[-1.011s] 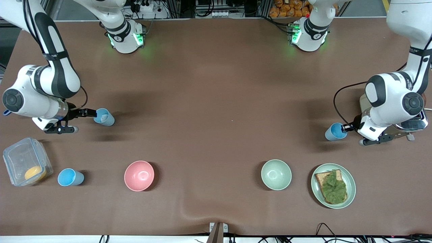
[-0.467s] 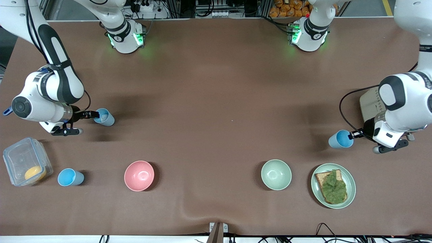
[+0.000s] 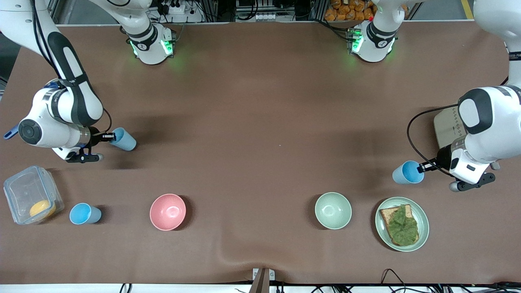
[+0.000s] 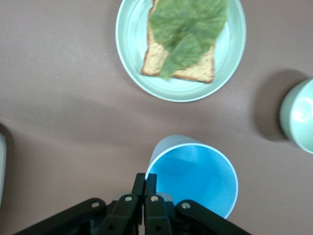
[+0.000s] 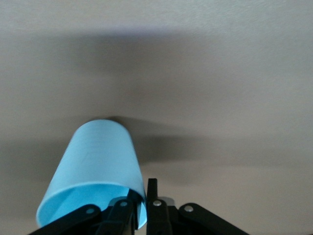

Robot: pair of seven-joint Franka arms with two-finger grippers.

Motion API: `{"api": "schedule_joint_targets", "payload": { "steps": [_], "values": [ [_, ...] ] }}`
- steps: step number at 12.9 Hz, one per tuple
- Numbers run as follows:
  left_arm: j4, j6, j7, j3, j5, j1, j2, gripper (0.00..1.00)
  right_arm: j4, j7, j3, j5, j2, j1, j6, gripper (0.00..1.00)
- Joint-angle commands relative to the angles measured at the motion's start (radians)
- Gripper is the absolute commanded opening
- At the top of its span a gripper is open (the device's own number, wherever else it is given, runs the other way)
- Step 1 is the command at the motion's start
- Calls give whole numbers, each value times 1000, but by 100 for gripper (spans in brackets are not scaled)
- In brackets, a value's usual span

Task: Stack blue cups with both arms
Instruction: 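Close the right gripper on its cup while the left gripper closes on its cup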

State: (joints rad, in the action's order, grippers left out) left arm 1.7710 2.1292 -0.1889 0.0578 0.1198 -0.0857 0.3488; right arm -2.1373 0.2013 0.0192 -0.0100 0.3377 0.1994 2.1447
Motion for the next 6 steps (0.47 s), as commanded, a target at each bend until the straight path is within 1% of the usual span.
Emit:
{"api": "schedule_joint_targets", "payload": {
  "steps": [1, 3, 5, 6],
  "values": [
    [-28, -32, -38, 0, -23, 15, -1, 0, 7, -11, 12, -12, 3, 15, -26, 0],
    [-22, -34, -37, 10, -23, 20, 1, 0, 28, -20, 12, 37, 4, 11, -60, 0],
    [-16, -35, -38, 13, -20, 21, -4, 0, 57, -25, 12, 62, 4, -17, -84, 0],
    [-16, -37, -38, 20, -20, 24, -7, 0, 85, -57, 13, 67, 3, -35, -118, 0]
  ]
}}
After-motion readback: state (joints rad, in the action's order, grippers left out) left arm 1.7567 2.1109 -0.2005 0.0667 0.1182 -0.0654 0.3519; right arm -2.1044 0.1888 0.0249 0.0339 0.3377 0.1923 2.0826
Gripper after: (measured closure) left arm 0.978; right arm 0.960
